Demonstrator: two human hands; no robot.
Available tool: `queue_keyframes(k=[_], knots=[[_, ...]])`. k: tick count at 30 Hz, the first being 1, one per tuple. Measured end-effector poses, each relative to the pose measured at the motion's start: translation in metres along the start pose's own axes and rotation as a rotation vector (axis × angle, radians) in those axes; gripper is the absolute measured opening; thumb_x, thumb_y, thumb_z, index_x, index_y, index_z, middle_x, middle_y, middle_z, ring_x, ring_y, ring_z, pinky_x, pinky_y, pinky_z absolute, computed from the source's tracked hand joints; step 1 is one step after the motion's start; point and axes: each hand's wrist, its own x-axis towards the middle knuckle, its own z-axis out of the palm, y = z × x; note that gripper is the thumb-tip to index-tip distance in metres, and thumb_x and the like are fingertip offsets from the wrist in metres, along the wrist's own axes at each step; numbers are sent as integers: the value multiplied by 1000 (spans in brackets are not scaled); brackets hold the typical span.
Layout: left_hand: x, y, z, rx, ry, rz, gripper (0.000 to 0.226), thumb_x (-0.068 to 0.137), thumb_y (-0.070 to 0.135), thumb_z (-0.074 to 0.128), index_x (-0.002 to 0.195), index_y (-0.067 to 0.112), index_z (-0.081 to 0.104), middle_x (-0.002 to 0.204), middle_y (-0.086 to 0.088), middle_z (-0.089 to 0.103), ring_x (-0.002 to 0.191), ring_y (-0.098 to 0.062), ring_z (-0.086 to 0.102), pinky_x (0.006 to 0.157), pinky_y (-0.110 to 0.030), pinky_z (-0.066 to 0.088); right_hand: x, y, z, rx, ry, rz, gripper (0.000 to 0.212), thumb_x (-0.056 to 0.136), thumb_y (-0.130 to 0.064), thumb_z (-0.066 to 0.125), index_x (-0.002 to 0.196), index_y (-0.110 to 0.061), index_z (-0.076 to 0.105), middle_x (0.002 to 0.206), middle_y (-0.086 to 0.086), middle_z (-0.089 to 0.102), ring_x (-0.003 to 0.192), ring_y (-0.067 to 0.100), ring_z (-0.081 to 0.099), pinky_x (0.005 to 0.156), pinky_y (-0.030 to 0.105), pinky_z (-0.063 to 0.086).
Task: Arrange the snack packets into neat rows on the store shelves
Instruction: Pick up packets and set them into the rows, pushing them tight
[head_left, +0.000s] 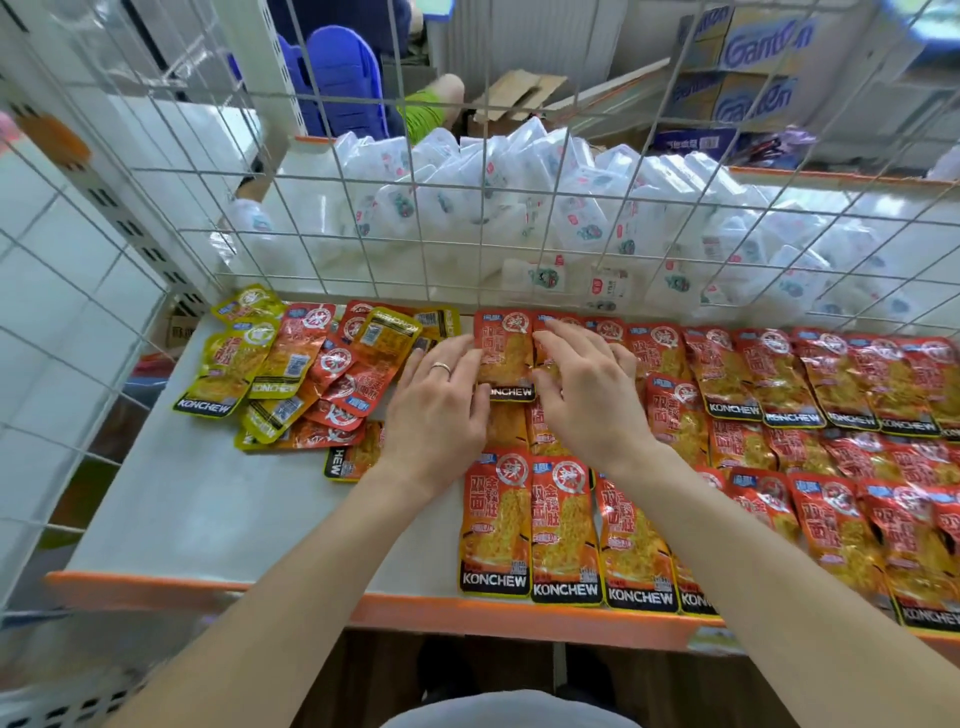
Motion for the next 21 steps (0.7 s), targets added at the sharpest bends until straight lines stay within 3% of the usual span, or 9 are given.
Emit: queue_keyframes(k=[3, 7, 13, 17, 21], knots=[[-15, -15, -11, 75, -3, 15, 51, 89, 30, 48, 133, 7, 60, 141, -9, 58, 134, -25, 50, 120, -43, 25, 10, -27, 2, 29, 4, -90, 37, 92, -18, 65, 129, -14, 64, 136, 1, 61, 130, 22, 51, 107, 41, 29], [-38, -35, -23, 177, -32, 57, 54, 84, 43, 47, 118, 7, 70, 125, -9, 68, 122, -26, 59, 117, -41, 21, 28, -62, 13, -26, -189, -165, 44, 95, -31, 60, 137, -19, 56, 143, -1, 55, 135, 20, 44, 109, 38, 22], [-65, -61, -34, 211, -119, 100, 75, 87, 69, 42, 129, 12, 66, 142, 1, 58, 128, -19, 56, 114, -47, 38, 52, -93, 45, -222, -353, -125, 51, 87, -57, 63, 121, -19, 57, 123, 2, 61, 123, 26, 54, 103, 44, 30], [-74, -75, -39, 220, -133, 149, 84, 84, 78, 38, 132, 14, 65, 145, 2, 56, 128, -17, 56, 114, -45, 37, 51, -98, 51, -237, -371, -126, 47, 86, -49, 67, 120, -18, 56, 121, 3, 61, 119, 28, 56, 99, 43, 33], [-83, -90, -42, 152, -80, 243, 80, 82, 76, 44, 126, 13, 68, 134, 0, 64, 122, -18, 60, 115, -39, 35, 45, -102, 50, -205, -319, -103, 46, 83, -37, 71, 123, -18, 57, 122, 5, 63, 120, 29, 55, 96, 40, 35]])
